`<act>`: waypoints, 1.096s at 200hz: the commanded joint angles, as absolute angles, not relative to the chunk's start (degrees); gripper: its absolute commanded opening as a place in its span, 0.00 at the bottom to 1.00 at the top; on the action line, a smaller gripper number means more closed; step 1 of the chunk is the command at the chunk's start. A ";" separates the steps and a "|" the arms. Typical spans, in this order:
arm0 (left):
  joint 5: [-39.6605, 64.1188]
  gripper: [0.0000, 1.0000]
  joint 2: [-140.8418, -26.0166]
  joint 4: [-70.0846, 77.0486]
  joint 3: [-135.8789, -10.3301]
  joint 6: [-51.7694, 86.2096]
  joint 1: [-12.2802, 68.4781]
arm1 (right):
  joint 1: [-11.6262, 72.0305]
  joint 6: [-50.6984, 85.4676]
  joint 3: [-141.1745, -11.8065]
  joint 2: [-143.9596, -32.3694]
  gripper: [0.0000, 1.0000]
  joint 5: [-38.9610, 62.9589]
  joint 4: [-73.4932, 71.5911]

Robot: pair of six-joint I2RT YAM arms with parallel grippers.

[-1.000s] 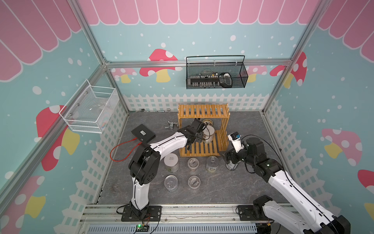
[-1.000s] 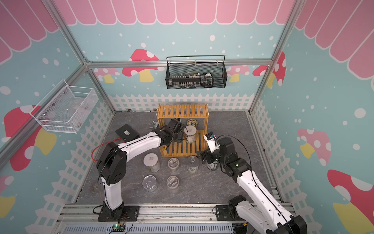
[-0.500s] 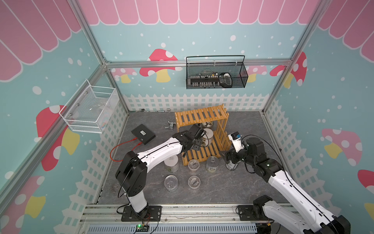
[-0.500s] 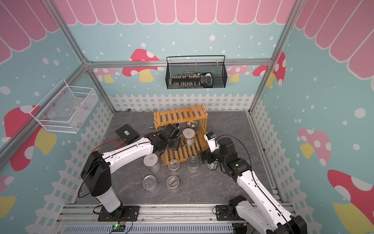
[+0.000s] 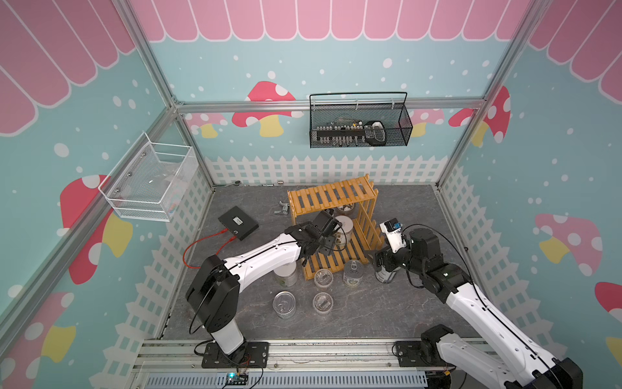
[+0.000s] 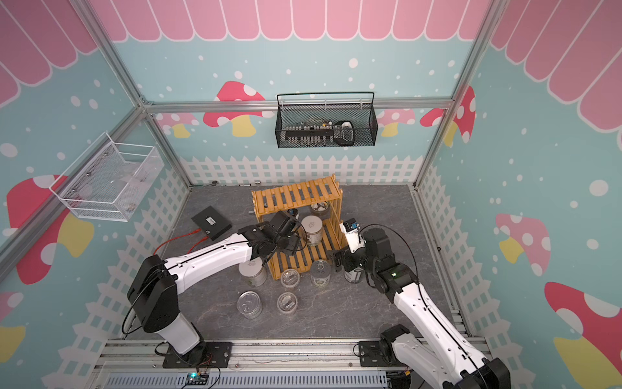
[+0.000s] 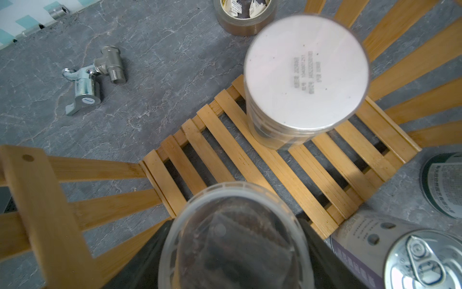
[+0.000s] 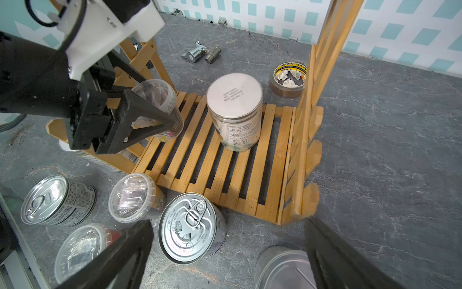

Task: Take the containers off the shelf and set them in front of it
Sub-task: 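Pick up a container from the shelf.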

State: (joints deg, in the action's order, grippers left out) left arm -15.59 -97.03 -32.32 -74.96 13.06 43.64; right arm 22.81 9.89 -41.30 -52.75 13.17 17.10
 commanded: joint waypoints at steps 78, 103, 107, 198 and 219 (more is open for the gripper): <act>-8.44 0.70 -96.79 -26.03 -78.39 5.48 38.37 | 22.45 9.49 -41.49 -57.39 0.99 8.87 11.70; -5.79 0.70 -97.66 -26.02 -79.49 3.84 36.66 | 22.32 9.32 -41.92 -59.29 0.99 8.60 9.91; -5.51 0.70 -97.80 -26.02 -79.72 3.59 36.33 | 22.32 9.32 -42.04 -59.68 0.99 8.60 9.66; -4.43 0.70 -101.20 -24.45 -78.83 2.79 34.78 | 22.15 9.45 -42.84 -62.84 0.99 8.16 7.03; -4.39 0.70 -99.68 -22.63 -76.33 3.33 35.03 | 22.15 9.32 -42.54 -62.73 0.99 8.08 7.01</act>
